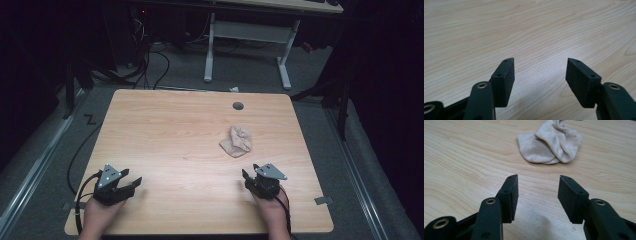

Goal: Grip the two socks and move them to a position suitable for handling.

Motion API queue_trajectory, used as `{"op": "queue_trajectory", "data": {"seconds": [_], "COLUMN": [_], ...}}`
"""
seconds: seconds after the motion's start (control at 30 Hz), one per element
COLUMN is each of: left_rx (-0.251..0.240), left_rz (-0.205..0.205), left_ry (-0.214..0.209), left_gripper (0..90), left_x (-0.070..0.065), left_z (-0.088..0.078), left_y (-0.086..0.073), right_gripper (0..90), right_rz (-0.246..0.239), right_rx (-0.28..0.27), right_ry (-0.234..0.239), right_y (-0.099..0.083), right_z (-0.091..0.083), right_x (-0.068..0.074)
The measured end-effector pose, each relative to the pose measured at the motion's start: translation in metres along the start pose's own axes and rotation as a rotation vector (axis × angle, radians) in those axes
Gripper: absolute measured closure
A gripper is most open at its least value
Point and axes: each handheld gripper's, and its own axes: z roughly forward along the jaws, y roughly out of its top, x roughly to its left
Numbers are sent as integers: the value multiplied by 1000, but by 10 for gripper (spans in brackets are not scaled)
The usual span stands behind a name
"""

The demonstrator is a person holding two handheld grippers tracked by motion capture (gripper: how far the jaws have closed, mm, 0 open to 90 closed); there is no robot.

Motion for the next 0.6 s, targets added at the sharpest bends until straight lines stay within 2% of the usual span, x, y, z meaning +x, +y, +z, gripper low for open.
{"op": "queue_trajectory", "data": {"seconds": [0.13,0.2,0.3,0.37,0.6], "left_rx": [13,9,16,13,20], "left_rz": [15,22,26,28,36], "left_ry": [-3,-3,-3,-1,-2], "left_gripper": [402,402,402,402,402], "left_x": [-3,-5,-6,-6,-7], "left_z": [4,5,6,7,9], "left_y": [0,1,1,1,1], "right_gripper": [515,515,519,531,550], "right_rz": [0,17,15,-4,-6], "right_rx": [-4,-9,-8,-2,-12], "right_ry": [4,18,23,17,15], "right_y": [-1,-2,-3,-4,-4], "right_z": [-1,-1,-1,-2,-3], "right_x": [1,0,-1,0,2]}}
